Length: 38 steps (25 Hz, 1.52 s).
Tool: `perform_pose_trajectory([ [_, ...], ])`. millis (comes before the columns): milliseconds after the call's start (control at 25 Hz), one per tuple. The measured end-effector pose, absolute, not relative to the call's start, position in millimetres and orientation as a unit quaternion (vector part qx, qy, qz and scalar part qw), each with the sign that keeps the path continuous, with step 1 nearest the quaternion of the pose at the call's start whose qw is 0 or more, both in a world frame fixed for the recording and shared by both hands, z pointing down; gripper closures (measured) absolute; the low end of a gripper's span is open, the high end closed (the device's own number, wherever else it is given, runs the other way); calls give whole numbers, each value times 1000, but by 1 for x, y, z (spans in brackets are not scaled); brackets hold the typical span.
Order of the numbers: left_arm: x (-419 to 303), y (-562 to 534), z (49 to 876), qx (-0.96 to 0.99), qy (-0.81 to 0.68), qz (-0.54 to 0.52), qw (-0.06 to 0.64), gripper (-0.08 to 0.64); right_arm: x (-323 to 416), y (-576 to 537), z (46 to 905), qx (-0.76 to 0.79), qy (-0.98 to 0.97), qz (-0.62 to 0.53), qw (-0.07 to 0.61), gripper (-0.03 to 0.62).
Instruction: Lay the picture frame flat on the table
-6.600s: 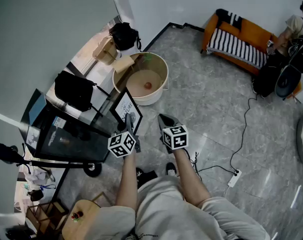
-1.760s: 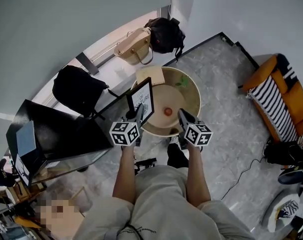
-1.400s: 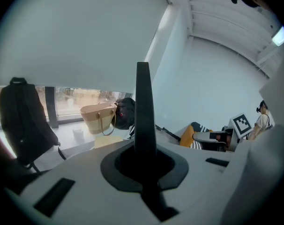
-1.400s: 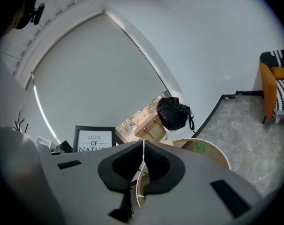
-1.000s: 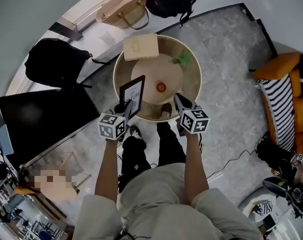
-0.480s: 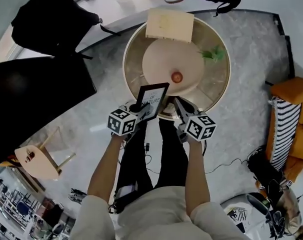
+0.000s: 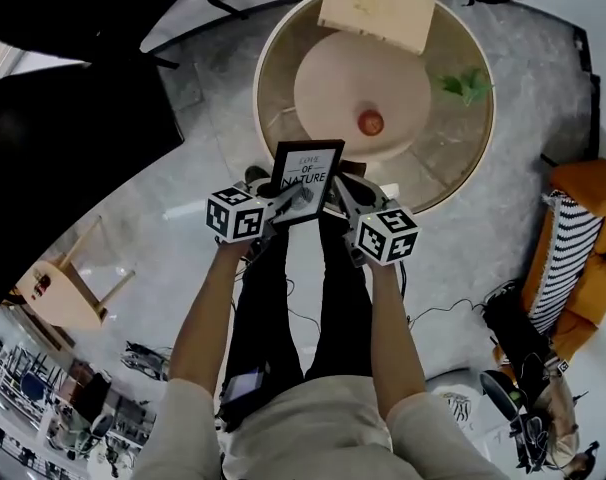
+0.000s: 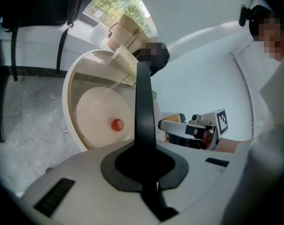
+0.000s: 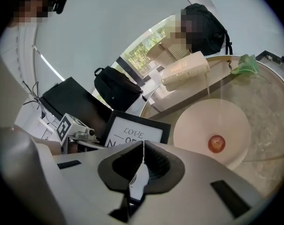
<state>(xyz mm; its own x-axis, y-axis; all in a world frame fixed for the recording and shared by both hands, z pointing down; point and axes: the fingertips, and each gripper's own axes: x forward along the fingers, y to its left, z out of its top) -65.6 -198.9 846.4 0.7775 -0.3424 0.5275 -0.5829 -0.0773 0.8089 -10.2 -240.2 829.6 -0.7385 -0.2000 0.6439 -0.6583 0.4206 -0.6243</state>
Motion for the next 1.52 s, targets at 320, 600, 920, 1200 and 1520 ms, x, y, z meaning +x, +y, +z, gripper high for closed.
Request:
perform_pose_trajectory([
  [320, -62, -194, 877, 720, -292, 65, 626, 532, -33, -227, 859, 247, -807, 459, 276, 557],
  [600, -61, -183, 887, 709, -289, 36, 643, 532, -45, -210, 880, 220, -816, 428, 321, 557],
  [920, -67, -178, 908, 697, -288, 59, 653, 531, -54, -203, 907, 175, -834, 351, 389, 557],
  [1200, -79, -175, 918, 672, -290, 49, 680, 529, -68, -203, 915, 157, -843, 319, 404, 557],
  [1520, -85, -171, 923, 664, -307, 80, 677, 486, -69, -204, 916, 152, -844, 311, 409, 557],
])
